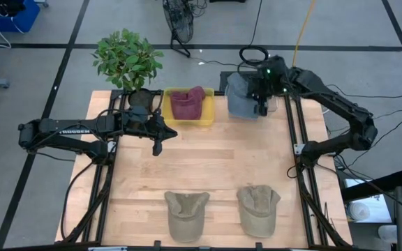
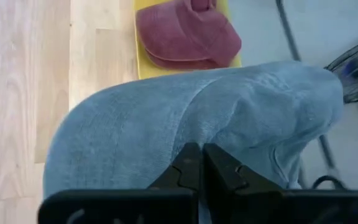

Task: Pick & Place hat
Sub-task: Put the blue cap into the transparent bin

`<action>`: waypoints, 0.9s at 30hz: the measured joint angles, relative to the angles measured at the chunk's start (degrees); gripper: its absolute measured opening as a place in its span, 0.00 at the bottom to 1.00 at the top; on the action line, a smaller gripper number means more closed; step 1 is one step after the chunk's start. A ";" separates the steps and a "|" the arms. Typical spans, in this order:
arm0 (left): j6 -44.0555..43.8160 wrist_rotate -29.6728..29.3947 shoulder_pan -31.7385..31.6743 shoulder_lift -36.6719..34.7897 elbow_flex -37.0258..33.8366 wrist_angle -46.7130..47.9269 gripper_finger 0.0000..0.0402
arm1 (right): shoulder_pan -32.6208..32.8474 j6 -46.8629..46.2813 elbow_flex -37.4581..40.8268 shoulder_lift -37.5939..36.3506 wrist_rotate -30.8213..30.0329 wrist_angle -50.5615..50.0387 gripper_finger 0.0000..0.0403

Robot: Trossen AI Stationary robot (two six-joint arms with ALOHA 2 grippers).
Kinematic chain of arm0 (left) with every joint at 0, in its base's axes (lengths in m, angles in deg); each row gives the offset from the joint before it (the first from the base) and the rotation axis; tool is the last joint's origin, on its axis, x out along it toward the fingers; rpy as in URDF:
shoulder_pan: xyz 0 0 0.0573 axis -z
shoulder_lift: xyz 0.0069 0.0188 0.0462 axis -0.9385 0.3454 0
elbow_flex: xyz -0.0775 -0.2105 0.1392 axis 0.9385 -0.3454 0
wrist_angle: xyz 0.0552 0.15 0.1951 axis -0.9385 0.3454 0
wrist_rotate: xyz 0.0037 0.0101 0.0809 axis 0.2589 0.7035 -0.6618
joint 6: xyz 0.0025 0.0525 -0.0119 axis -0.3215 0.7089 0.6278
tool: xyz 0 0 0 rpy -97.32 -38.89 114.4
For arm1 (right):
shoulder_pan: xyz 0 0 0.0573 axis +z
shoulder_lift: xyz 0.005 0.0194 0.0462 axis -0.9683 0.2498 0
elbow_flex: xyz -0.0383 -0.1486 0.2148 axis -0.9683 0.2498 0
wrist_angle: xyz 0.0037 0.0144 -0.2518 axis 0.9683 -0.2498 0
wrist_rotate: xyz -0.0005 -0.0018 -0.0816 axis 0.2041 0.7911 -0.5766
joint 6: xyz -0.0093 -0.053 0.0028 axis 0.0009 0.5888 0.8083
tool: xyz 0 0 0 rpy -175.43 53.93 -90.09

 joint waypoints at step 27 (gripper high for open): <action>-5.63 0.02 0.73 0.01 -4.92 -4.36 0.08 | -20.36 11.72 0.00 15.85 25.17 -10.26 0.00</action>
